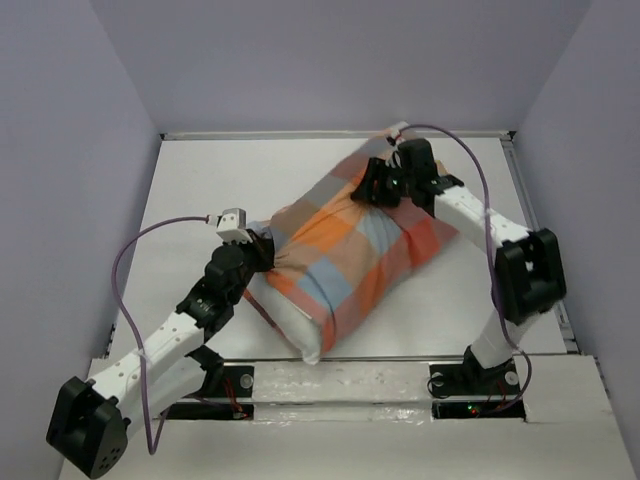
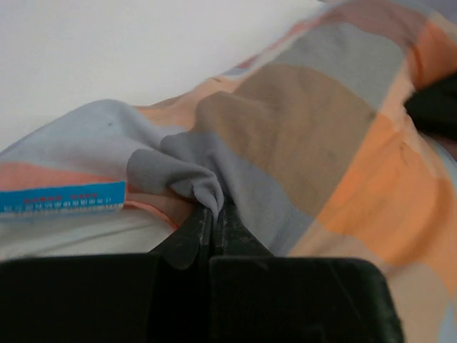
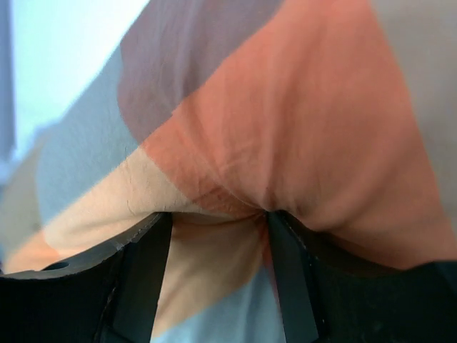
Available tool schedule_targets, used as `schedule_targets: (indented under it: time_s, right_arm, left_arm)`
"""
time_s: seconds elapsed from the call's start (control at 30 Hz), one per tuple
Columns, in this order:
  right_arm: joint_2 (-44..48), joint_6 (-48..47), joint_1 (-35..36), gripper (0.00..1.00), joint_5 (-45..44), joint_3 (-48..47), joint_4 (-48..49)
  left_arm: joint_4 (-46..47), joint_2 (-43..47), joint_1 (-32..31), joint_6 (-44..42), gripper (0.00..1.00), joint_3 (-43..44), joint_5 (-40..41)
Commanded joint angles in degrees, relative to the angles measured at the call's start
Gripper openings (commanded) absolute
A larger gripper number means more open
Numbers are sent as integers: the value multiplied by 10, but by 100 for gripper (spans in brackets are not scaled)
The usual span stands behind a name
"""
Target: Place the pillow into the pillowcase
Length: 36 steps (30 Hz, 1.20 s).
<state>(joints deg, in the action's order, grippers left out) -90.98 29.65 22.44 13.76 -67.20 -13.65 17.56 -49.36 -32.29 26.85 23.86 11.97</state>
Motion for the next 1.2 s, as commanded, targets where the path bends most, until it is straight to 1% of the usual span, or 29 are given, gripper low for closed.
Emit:
schedule_targets:
  time_s: [0.0,0.03,0.07,0.1,0.13,0.17,0.2,0.23,0.3,0.37,0.4,0.43,0.5,0.53,0.6,0.63,0.67,0.7,0.73,0.77,0.8,0.83,0.9,0.93,0.97,1.03,1.07,1.1,1.17]
  right_arm:
    - [-189,-74,29,62,123,-250,7]
    - [-218,-89,42,64,123,-306,-41]
    - [-242,-100,54,68,116,-410,-67]
    - [-284,-114,66,70,115,-458,-90]
    - [-300,-118,81,78,109,-538,-131]
    - [-309,-119,81,78,109,-539,-145]
    - [-312,-114,81,84,97,-577,-153]
    - [-299,-115,81,86,75,-580,-160]
    - [-266,-128,81,88,53,-557,-166]
    - [-189,-133,81,88,16,-474,-160]
    - [-158,-133,81,88,3,-473,-154]
    - [-88,-129,81,87,-18,-397,-134]
    - [-9,-116,81,86,-41,-301,-104]
    - [31,-113,81,84,-55,-201,-70]
    - [147,-87,81,74,-104,-107,-44]
    - [183,-71,81,65,-122,-24,-34]
    - [220,-59,81,40,-135,22,-22]
    - [289,-44,81,26,-145,68,-10]
    - [321,-28,81,7,-169,145,-9]
    - [354,-8,81,0,-181,184,-10]
    - [416,14,81,0,-176,220,-12]
    - [445,27,81,0,-169,278,-17]
    - [496,65,81,0,-154,321,-34]
    - [539,76,81,7,-146,339,-47]
    - [560,87,81,26,-146,368,-57]
    - [607,113,81,47,-146,391,-77]
    - [618,116,81,65,-153,397,-87]
    - [625,116,81,71,-159,400,-106]
    - [631,118,81,76,-162,405,-113]
  left_arm:
    - [0,82,-30,48,0,-47,-55]
    - [2,108,-47,54,0,-58,-50]
    - [2,118,-84,69,0,-63,-45]
    - [3,129,-106,76,0,-65,-28]
    - [3,144,-146,86,0,-69,-18]
    - [4,150,-146,95,2,-70,-13]
    - [11,156,-179,107,22,-69,-13]
    - [12,167,-194,109,35,-64,-12]
    - [12,172,-221,109,69,-49,-19]
    - [8,171,-231,102,76,-13,-28]
    - [8,168,-234,95,78,3,-33]
    - [5,157,-241,81,80,38,-50]
    - [-2,141,-251,64,80,78,-76]
    - [-8,122,-263,43,80,120,-77]
    - [-31,97,-281,16,80,159,-50]
    - [-41,63,-299,3,79,194,-39]
    - [-52,44,-310,-25,77,215,-27]
    - [-78,3,-321,-40,76,250,5]
    - [-93,-19,-351,-57,76,266,31]
    - [-108,-41,-351,-72,76,282,55]
    - [-138,-84,-378,-110,76,308,107]
    - [-150,-105,-403,-129,76,317,130]
    - [-162,-138,-419,-205,77,326,159]
    - [-163,-164,-424,-224,77,328,170]
    - [-166,-174,-429,-237,78,332,177]
    - [-159,-195,-430,-283,81,335,171]
    - [-155,-202,-430,-293,82,336,171]
    - [-153,-213,-430,-315,86,341,166]
    - [-148,-223,-430,-334,89,344,154]
